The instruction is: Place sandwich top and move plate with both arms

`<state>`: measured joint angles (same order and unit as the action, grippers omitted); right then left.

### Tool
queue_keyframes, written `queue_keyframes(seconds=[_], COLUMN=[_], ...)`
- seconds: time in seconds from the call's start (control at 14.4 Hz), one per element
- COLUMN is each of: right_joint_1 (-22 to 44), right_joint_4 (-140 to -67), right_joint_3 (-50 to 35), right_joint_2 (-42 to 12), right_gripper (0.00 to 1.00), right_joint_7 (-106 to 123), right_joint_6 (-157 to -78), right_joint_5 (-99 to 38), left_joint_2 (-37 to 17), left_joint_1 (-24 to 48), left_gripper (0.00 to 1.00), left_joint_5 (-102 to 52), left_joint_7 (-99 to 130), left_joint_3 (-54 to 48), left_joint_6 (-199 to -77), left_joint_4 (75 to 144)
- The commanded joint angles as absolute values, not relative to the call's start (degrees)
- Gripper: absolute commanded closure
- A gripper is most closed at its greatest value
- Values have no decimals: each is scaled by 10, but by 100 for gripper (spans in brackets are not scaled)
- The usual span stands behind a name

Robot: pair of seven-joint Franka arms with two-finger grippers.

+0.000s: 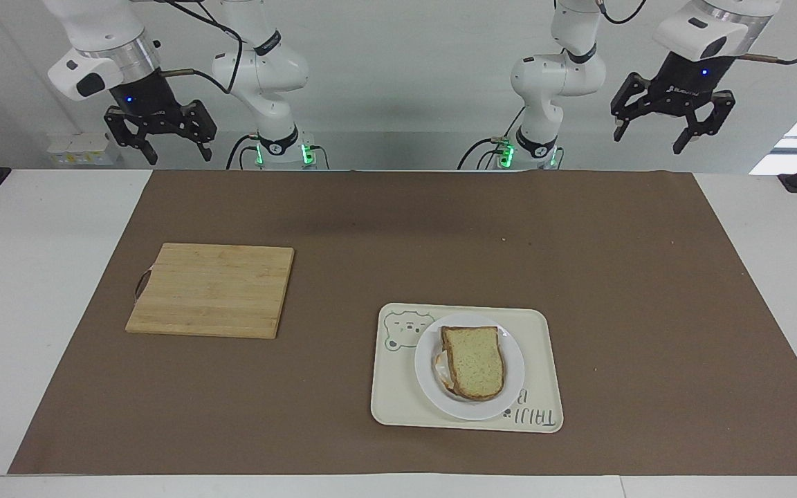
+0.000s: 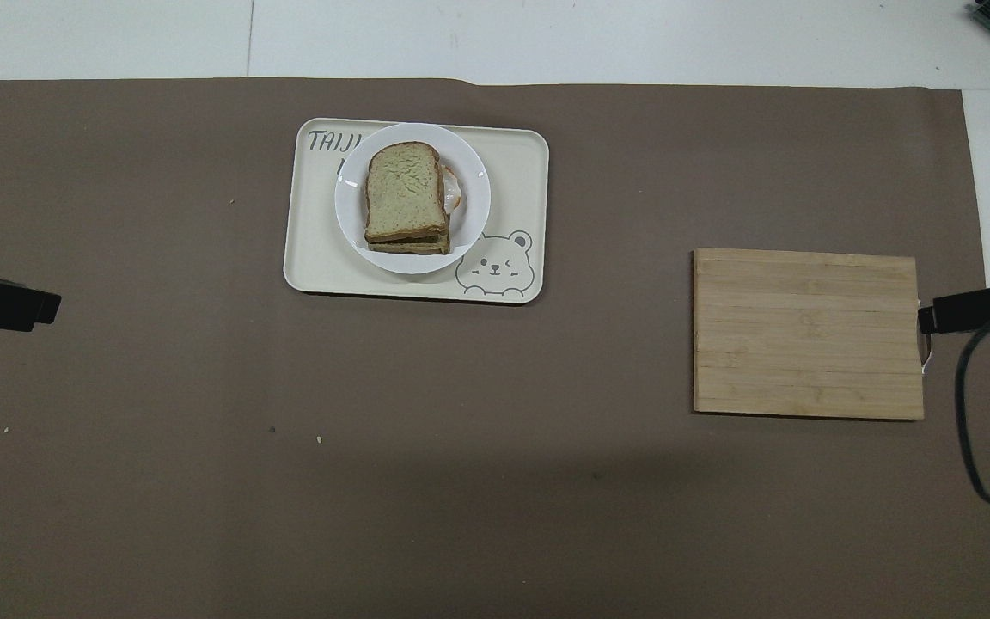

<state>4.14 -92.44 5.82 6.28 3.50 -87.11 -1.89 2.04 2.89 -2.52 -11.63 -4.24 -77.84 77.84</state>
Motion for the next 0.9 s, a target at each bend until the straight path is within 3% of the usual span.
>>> queue_keyframes(seconds=[0.0, 0.83], right_joint_1=[40, 41], right_joint_4=[-929, -934], right_joint_3=[55, 52], right_joint_2=[66, 68], right_gripper=[0, 0], right_joint_7=[28, 29], right_joint_6=[-881, -892], right_joint_5=[-18, 3], left_joint_2=[29, 29], left_joint_1=[71, 48], left_gripper=[0, 0], left_joint_5=[-18, -2], left_joint_7=[-111, -104], left_joint_3=[13, 15], left_joint_6=[-750, -762], left_joint_4=[791, 794])
